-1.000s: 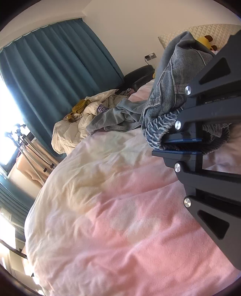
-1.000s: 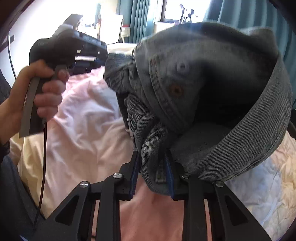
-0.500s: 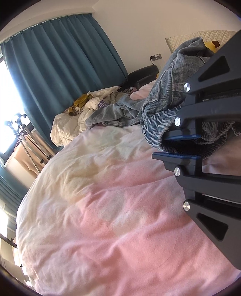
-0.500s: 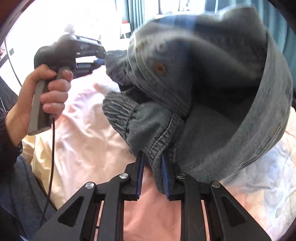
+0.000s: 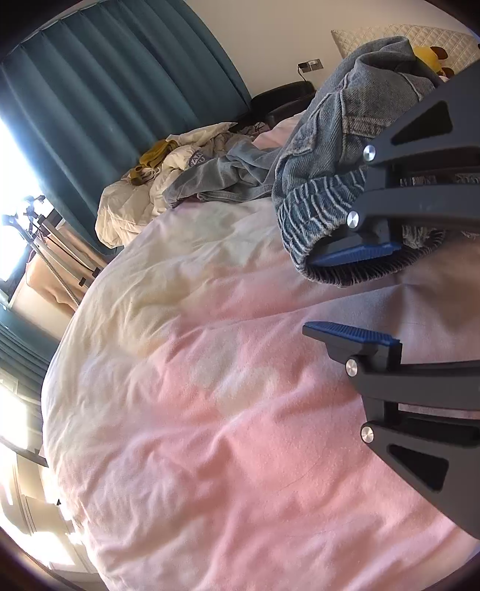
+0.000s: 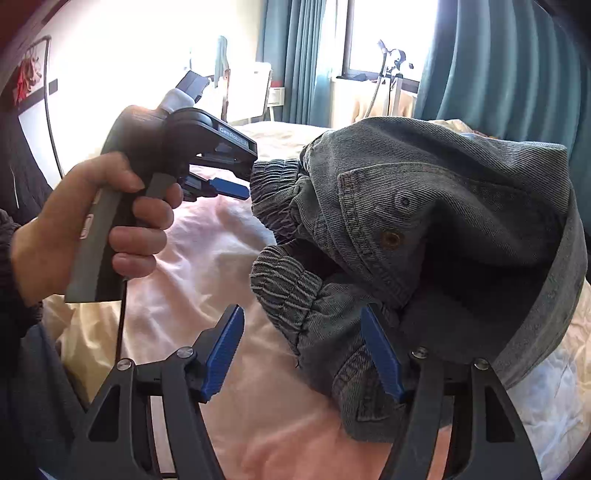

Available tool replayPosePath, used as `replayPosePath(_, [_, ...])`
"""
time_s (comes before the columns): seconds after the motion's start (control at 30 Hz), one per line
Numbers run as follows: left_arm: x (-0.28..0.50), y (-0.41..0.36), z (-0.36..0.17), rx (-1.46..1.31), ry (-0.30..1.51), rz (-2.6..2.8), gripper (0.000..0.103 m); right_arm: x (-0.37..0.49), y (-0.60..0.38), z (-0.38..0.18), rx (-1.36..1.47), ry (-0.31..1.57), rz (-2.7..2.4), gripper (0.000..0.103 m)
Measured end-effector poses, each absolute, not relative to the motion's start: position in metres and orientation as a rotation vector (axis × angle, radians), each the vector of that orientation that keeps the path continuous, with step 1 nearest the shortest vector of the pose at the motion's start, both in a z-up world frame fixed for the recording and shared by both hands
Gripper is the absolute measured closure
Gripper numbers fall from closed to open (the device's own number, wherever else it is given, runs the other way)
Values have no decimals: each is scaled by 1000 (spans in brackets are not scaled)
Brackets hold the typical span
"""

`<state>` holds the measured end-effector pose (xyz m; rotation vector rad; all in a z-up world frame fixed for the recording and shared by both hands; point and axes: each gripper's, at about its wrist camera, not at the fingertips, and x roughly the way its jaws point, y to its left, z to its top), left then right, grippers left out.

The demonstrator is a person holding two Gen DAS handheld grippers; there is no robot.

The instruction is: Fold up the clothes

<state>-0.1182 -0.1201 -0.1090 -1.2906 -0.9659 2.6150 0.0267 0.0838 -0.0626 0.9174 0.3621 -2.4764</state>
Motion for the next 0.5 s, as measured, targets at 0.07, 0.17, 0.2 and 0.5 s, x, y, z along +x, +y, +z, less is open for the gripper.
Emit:
replayPosePath(0.07, [-119, -120, -108, -1285, -961, 2615, 71, 19, 76, -69, 906, 387, -2485, 36])
replayPosePath(0.17, [-119, -119, -108, -1276, -953, 2614, 71, 10, 65, -82, 902, 448, -2489, 38])
replayPosePath(0.2, [-119, -119, -107, -1267, -956, 2608, 71, 9, 63, -86, 919, 467, -2481, 47])
replayPosePath(0.5, [-115, -115, -92, -1102, -1018, 2464, 71, 14, 83, -96, 1263, 330, -2382, 94])
